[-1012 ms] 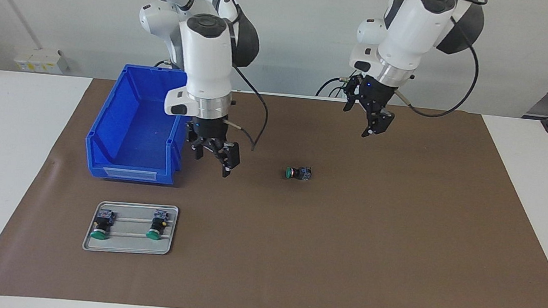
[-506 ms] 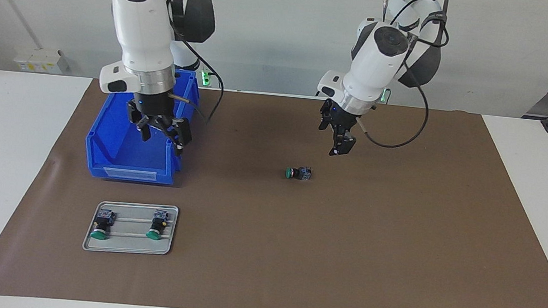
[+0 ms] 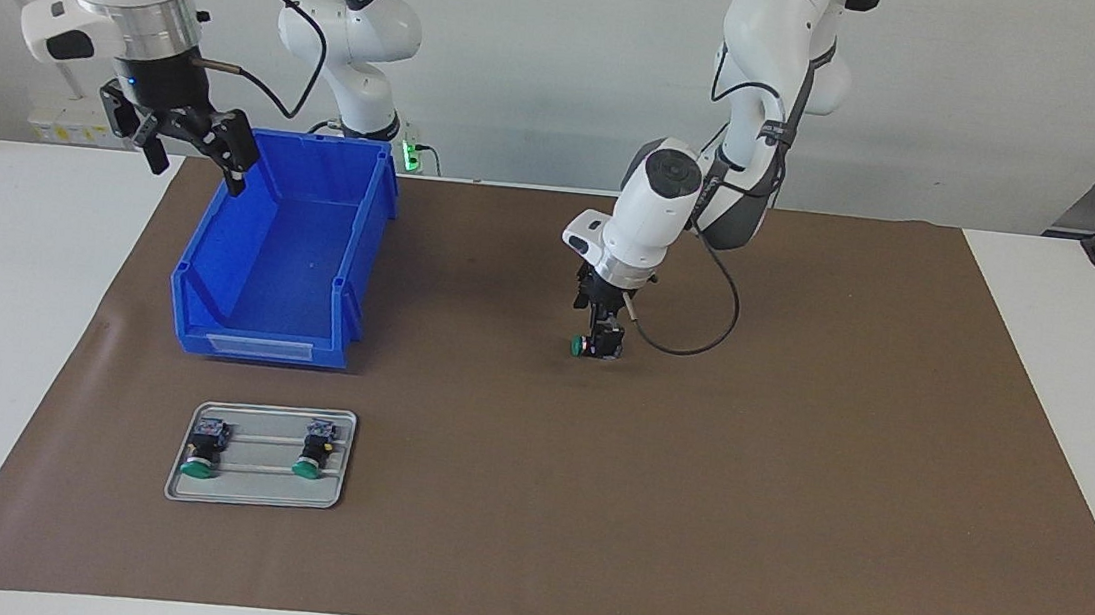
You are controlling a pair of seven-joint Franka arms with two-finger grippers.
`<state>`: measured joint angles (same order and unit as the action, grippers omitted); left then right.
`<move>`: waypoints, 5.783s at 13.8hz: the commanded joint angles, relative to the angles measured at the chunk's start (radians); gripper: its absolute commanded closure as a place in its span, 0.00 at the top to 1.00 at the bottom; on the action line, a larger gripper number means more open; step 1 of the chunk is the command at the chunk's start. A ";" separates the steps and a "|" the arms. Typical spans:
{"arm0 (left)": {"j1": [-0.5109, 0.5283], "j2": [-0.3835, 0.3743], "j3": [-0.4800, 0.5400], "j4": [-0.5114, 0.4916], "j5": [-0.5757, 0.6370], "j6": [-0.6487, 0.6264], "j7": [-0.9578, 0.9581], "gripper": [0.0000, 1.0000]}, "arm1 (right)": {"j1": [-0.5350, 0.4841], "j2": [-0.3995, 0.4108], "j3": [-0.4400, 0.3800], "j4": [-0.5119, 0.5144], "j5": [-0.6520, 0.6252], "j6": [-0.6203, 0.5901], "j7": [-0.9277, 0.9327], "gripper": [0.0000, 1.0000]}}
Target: Place and press button with both arms
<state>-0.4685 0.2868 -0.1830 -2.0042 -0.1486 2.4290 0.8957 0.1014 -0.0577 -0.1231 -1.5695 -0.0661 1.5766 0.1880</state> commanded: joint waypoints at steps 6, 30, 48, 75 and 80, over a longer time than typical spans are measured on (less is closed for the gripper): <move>-0.035 0.043 0.022 -0.033 0.003 0.064 -0.018 0.92 | -0.039 -0.022 0.008 -0.041 0.049 -0.063 -0.165 1.00; 0.140 -0.087 0.019 -0.036 -0.101 -0.027 0.047 0.00 | -0.034 -0.024 0.010 -0.037 0.049 -0.084 -0.156 1.00; 0.536 -0.187 0.022 -0.246 -1.142 -0.192 1.049 0.00 | -0.035 -0.027 0.010 -0.046 0.049 -0.087 -0.156 1.00; 0.424 -0.136 0.027 -0.565 -1.968 -0.469 1.760 0.00 | -0.048 -0.045 0.008 -0.081 0.043 -0.084 -0.156 1.00; 0.439 -0.140 0.027 -0.571 -1.964 -0.481 1.752 0.00 | -0.048 -0.045 0.008 -0.083 0.035 -0.084 -0.156 1.00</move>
<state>-0.0315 0.1725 -0.1600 -2.5519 -2.0929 1.9488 2.6354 0.0691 -0.0762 -0.1249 -1.6234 -0.0243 1.4938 0.0502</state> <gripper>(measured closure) 0.599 0.000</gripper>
